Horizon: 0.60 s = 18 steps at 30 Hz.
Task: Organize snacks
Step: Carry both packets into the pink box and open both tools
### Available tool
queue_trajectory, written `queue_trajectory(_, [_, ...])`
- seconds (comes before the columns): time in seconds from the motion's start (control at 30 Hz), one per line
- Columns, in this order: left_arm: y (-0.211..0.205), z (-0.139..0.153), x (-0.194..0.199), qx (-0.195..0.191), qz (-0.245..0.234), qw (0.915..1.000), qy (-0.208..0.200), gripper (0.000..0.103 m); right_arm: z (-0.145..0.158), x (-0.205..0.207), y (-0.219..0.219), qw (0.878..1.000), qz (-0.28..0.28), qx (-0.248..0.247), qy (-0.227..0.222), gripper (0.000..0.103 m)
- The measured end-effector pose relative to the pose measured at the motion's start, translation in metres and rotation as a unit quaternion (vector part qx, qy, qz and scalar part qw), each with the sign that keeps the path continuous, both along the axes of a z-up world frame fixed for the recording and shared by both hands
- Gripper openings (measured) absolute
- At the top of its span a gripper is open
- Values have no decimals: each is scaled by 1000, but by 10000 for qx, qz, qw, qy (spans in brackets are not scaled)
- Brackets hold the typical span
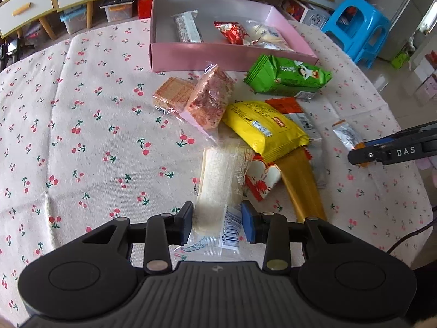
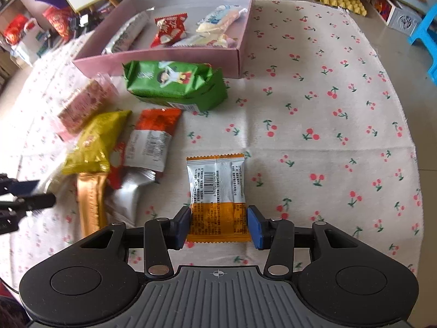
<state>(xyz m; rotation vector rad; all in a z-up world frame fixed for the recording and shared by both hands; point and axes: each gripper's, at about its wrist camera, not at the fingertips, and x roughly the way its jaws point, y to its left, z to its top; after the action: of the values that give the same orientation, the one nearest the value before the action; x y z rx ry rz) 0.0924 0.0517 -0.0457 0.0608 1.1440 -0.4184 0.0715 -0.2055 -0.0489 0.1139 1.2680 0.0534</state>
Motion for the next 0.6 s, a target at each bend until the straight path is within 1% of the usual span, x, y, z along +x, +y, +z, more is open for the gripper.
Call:
queue_trajectory(0.43, [-1,26,-18,-346,-92,9989,-294,33,19,-1,5,9988,-123,435,-195,43])
queue_trajectory(0.6, [0,35,-19,-542,-39,9979,-342,33,28,-1,3,9973,-230,633,-294,43])
